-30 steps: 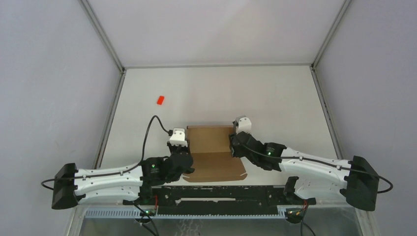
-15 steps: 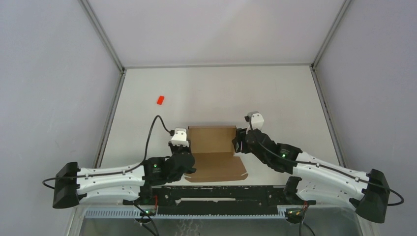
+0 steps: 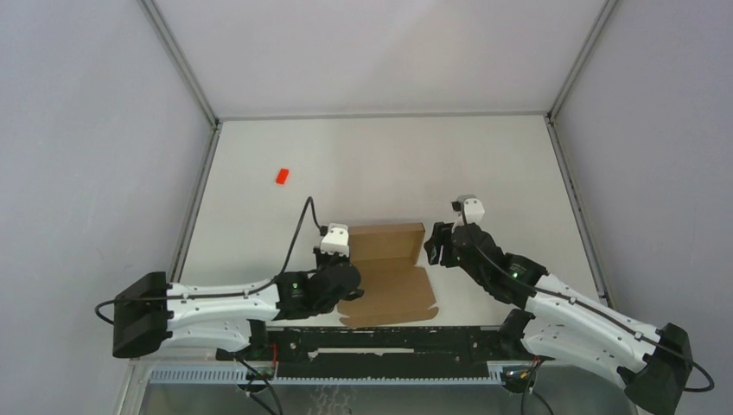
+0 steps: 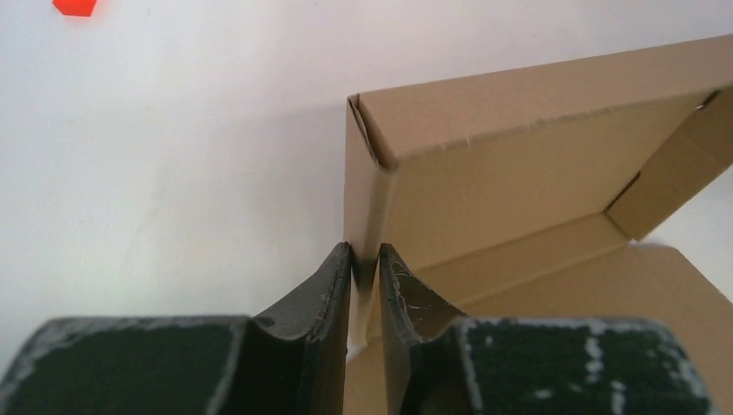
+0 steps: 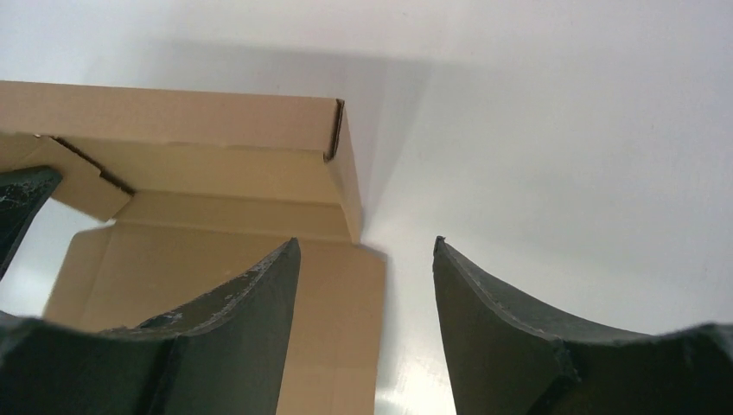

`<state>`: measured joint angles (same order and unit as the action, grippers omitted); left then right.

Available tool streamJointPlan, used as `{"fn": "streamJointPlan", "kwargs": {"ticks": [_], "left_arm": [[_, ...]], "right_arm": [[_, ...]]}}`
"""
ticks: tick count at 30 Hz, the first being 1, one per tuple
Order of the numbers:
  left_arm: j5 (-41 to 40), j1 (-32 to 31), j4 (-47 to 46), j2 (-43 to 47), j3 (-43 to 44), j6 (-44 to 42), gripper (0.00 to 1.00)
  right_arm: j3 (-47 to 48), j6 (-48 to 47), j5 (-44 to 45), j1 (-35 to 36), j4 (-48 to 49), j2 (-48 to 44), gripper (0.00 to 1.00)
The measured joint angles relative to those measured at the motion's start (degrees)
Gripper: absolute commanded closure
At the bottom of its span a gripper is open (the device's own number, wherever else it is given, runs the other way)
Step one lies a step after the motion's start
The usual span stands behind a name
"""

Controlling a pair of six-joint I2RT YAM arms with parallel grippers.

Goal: Fold the paper box
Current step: Fold the paper box at the center of the board.

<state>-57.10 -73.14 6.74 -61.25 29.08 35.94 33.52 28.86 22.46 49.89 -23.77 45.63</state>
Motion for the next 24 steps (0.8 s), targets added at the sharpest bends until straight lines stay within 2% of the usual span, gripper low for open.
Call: {"fn": "streamJointPlan", "kwargs": {"ticks": [15,24], "left_arm": [[12.15,10.38,-0.17,-14.69,8.11,-0.22,0.75],[22.69,18.29,-0.07,-22.75,16.46,-3.1,0.75]], "right_arm": [[-3.98,-3.41,-12.61,-12.48,0.24,-2.1,0.32],[-4.44,-5.25,-24.22,-20.37,2.34,2.45,0.32]]}}
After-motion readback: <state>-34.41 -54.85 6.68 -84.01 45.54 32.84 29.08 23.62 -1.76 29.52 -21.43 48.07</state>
